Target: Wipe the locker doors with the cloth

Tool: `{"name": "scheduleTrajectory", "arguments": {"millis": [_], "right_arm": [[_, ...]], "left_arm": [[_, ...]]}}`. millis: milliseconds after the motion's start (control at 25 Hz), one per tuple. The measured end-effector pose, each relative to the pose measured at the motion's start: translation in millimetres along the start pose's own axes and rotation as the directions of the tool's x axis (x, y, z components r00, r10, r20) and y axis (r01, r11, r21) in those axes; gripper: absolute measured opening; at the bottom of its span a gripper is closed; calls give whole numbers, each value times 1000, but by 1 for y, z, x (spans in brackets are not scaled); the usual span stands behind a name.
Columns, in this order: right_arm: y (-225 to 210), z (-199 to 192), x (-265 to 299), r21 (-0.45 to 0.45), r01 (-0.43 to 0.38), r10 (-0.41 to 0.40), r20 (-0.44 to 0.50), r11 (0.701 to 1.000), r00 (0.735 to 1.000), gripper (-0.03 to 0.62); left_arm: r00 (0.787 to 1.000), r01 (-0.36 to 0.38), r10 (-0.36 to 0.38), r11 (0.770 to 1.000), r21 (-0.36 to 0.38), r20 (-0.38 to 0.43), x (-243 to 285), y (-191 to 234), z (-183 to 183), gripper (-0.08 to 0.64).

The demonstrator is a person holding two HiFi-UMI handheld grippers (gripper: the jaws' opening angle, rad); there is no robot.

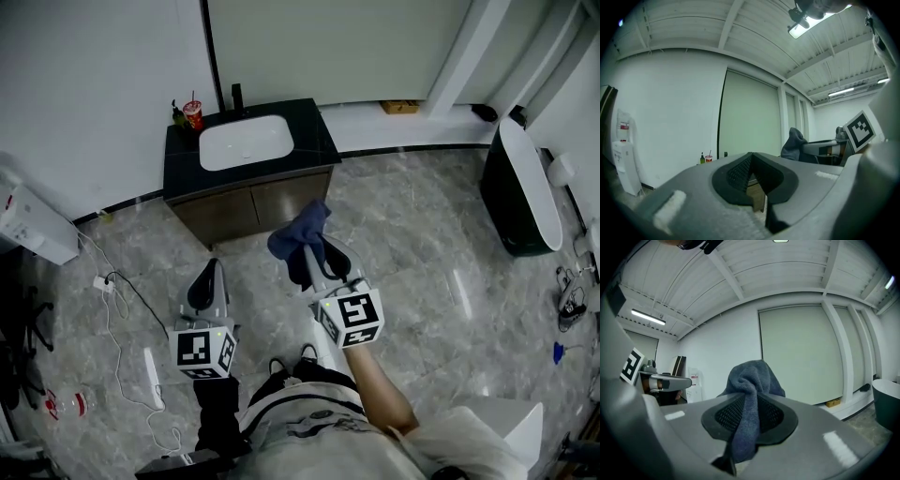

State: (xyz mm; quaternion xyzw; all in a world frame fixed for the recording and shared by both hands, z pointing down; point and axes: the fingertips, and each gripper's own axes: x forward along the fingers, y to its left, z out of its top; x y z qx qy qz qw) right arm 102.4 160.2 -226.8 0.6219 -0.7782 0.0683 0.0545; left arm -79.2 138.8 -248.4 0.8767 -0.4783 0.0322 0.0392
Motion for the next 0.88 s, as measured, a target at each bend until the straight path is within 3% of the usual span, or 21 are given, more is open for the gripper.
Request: {"name": "scheduleTrajectory", "arguments": {"millis": [320,880], "right_arm": [[-6,12,1,-2,-28,28,23,1000,999,80],[-20,21,-2,15,-52,51,63,999,997,80]], "left_arm": [[1000,-29,29,1000,-1,-3,3,-6,6,0],[1000,-12,12,999,42,7,20,-22,19,0]]}}
